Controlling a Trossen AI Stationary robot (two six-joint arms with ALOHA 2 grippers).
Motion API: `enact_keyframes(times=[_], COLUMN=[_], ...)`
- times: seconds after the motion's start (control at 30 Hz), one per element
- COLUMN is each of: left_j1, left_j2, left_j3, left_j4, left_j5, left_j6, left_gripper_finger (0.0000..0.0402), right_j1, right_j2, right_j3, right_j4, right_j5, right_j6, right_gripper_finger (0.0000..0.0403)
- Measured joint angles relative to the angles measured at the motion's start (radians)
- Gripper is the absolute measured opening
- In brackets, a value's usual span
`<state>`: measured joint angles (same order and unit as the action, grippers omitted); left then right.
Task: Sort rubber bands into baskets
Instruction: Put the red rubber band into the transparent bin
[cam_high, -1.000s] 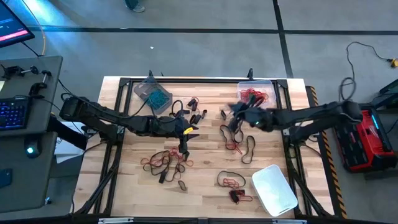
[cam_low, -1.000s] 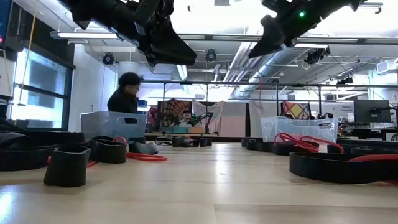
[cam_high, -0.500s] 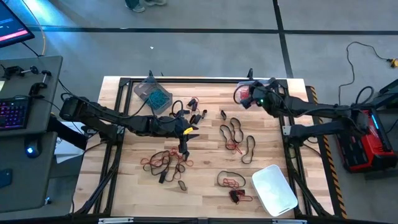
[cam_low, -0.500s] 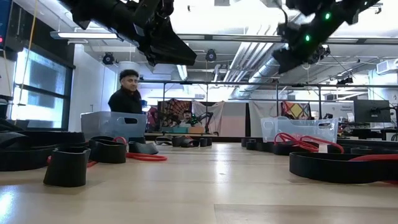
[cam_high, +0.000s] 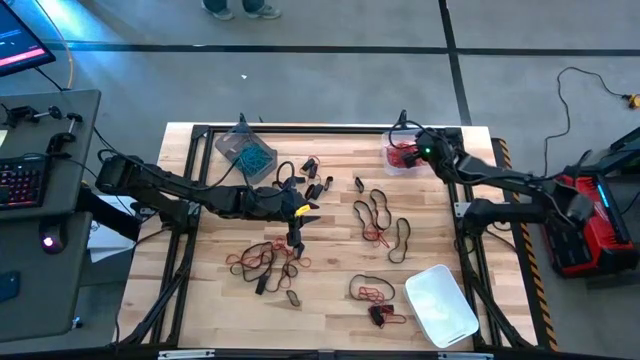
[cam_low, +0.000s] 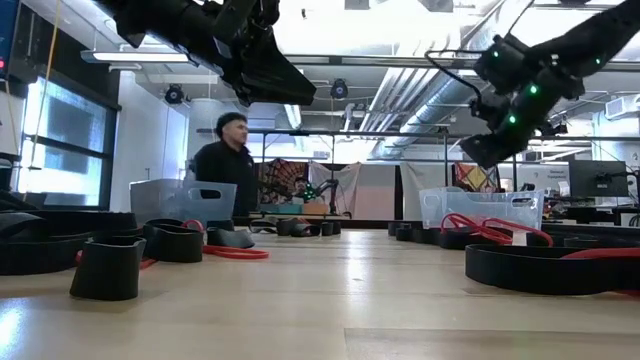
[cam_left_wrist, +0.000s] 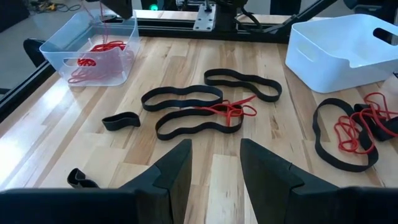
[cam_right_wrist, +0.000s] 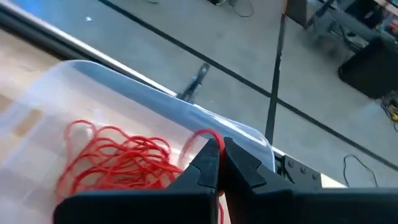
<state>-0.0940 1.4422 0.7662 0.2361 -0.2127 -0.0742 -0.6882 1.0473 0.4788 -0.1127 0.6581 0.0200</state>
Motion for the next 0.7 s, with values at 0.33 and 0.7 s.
enact_keyframes(times=[0.33,0.7], left_j1=[0.005,0.033], left_j2=[0.0,0.023], left_j3=[0.0,0.001], left_j4=[-0.006,-0.021], left_j5=[0.0,0.021], left_j6=[0.008,0.023], left_gripper_finger=[0.0129,0.0129], right_j1=[-0.12,-0.152], right_j2=[0.001,0.156], right_j3=[-0.058,-0.005], right_j4=[0.095,0.085], right_j5=[-0.113,-0.194], right_j6=[-0.001,0.09], right_gripper_finger=[0.0,0.0001])
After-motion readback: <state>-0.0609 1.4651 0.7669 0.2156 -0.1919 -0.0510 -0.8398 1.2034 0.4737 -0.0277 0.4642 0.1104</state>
